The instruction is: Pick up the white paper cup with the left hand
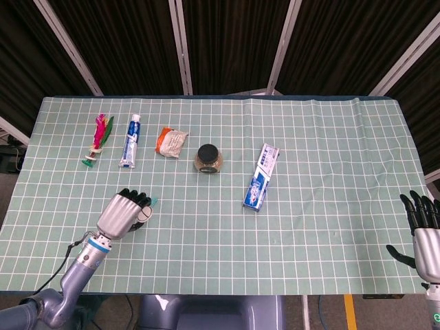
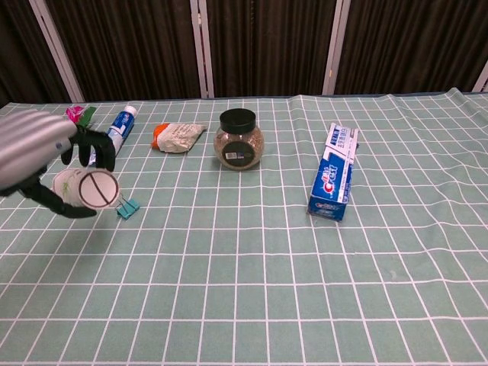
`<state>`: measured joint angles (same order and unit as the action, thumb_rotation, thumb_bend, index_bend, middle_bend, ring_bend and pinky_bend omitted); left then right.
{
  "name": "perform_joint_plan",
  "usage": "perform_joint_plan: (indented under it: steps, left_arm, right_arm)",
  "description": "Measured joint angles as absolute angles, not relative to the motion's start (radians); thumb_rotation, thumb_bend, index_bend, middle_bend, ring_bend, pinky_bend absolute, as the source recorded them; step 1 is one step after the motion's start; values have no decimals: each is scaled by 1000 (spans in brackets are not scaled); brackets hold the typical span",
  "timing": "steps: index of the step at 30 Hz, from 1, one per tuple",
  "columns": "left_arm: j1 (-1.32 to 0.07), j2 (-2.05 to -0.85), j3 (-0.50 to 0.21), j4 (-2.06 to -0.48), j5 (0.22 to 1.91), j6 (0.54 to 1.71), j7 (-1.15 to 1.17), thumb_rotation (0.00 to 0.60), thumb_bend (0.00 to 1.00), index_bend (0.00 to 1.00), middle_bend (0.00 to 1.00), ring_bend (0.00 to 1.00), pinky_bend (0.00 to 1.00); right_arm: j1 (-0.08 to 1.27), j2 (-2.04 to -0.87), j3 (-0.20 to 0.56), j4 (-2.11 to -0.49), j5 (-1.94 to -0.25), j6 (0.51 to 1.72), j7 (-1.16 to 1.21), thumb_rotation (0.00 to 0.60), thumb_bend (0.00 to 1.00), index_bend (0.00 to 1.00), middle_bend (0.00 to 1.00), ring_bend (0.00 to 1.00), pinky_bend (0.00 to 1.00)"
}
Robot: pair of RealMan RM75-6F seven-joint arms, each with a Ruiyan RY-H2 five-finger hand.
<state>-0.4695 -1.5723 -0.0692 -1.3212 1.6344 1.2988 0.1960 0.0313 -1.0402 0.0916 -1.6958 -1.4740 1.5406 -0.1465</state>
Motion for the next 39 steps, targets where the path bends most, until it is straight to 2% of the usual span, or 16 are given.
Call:
perform_joint_plan:
  steps: [7, 15, 21, 39]
  left_arm:
    - [-484, -1487, -147, -1443, 1474, 1221, -351, 600, 0, 573, 483, 453, 503]
    - [-513, -1490, -206, -1397, 1302, 1019, -749, 600, 0, 573, 483, 453, 503]
    - [-531, -1539, -218, -1285, 1279, 974, -796, 600, 0, 573, 483, 453, 502]
    - [-554, -1641, -210, -1119, 1280, 908, -843, 600, 0, 553, 465, 434, 488]
  right_arm:
    - [33, -1041, 92, -1695, -1470, 1536, -151, 600, 0, 0, 0, 0, 0]
    - [37, -1045, 93, -1691, -1459, 1526, -159, 600, 0, 0, 0, 0, 0]
    - [39, -1046, 95, -1689, -1454, 1524, -159, 600, 0, 0, 0, 0, 0]
    - [42, -1046, 96, -1685, -1445, 1514, -157, 600, 0, 0, 0, 0, 0]
